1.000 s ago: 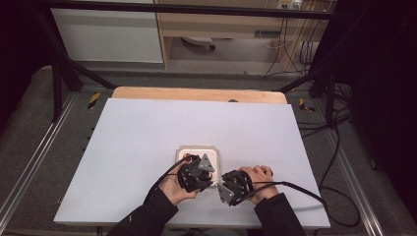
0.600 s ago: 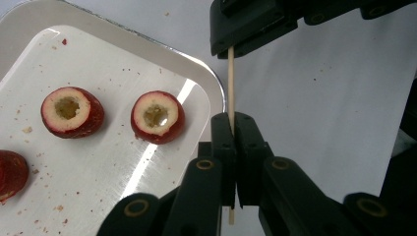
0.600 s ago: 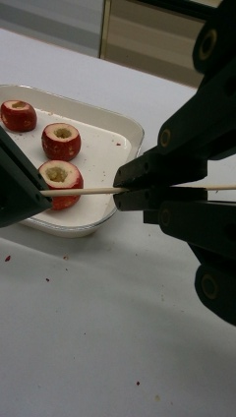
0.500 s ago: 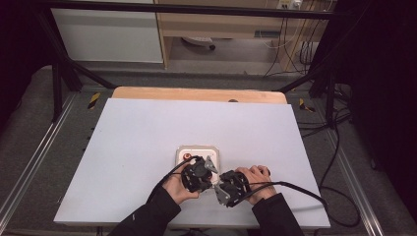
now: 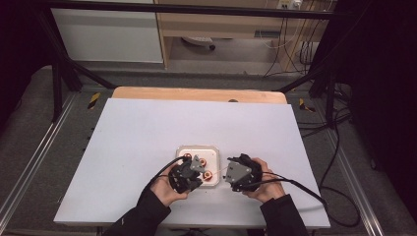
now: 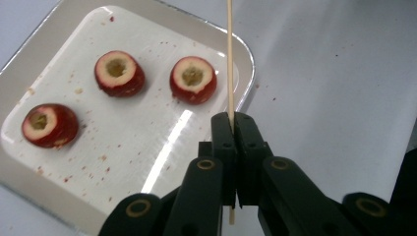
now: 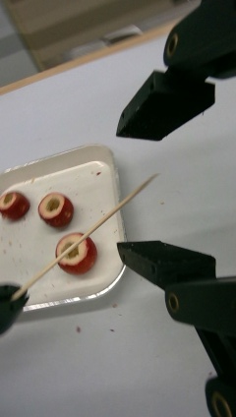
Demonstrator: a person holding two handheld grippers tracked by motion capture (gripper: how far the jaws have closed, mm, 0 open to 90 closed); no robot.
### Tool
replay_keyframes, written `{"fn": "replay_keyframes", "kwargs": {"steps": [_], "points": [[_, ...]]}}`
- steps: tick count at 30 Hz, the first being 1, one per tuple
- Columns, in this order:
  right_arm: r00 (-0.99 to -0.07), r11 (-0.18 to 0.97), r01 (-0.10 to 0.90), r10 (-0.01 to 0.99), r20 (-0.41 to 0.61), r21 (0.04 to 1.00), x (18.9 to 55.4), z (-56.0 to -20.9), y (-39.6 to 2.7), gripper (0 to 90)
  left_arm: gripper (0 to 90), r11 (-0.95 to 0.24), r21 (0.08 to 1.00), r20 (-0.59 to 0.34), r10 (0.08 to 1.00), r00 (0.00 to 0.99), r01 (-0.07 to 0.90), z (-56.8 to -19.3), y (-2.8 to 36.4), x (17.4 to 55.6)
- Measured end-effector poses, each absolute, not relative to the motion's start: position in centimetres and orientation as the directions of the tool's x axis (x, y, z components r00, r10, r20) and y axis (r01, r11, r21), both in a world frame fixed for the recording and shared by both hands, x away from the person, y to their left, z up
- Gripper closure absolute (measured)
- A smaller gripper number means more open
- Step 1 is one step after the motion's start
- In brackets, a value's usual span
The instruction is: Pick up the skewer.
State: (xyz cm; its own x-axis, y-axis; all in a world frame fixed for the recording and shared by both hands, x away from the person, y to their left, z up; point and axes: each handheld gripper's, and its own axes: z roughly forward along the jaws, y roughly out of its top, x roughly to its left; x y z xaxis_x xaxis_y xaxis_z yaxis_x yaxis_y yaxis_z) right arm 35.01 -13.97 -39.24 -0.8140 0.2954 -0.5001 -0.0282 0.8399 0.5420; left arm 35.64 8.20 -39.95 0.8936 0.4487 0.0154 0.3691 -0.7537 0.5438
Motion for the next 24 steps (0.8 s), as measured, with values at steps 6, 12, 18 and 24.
{"fn": "replay_keyframes", "kwargs": {"steps": [6,12,18,24], "points": [[-0.817,0.733,0.176,0.481,-0.318,0.657,35.9,-39.7,-15.7,29.9,88.4,-0.711,0.591,0.026,0.489,0.872,0.381,-40.0,10.2,35.0],[-0.782,0.651,0.351,0.599,-0.172,0.673,36.5,-40.8,-16.4,19.4,88.5,-0.650,0.648,0.019,0.536,0.844,0.398,-40.3,12.4,34.3],[-0.762,0.596,0.432,0.643,-0.080,0.676,36.8,-40.8,-16.2,10.2,88.5,-0.594,0.691,0.011,0.579,0.815,0.413,-40.9,14.3,33.7],[-0.740,0.549,0.496,0.673,-0.003,0.673,37.3,-40.3,-15.9,3.1,88.5,-0.537,0.728,-0.010,0.613,0.790,0.426,-41.6,16.2,33.3]]}}
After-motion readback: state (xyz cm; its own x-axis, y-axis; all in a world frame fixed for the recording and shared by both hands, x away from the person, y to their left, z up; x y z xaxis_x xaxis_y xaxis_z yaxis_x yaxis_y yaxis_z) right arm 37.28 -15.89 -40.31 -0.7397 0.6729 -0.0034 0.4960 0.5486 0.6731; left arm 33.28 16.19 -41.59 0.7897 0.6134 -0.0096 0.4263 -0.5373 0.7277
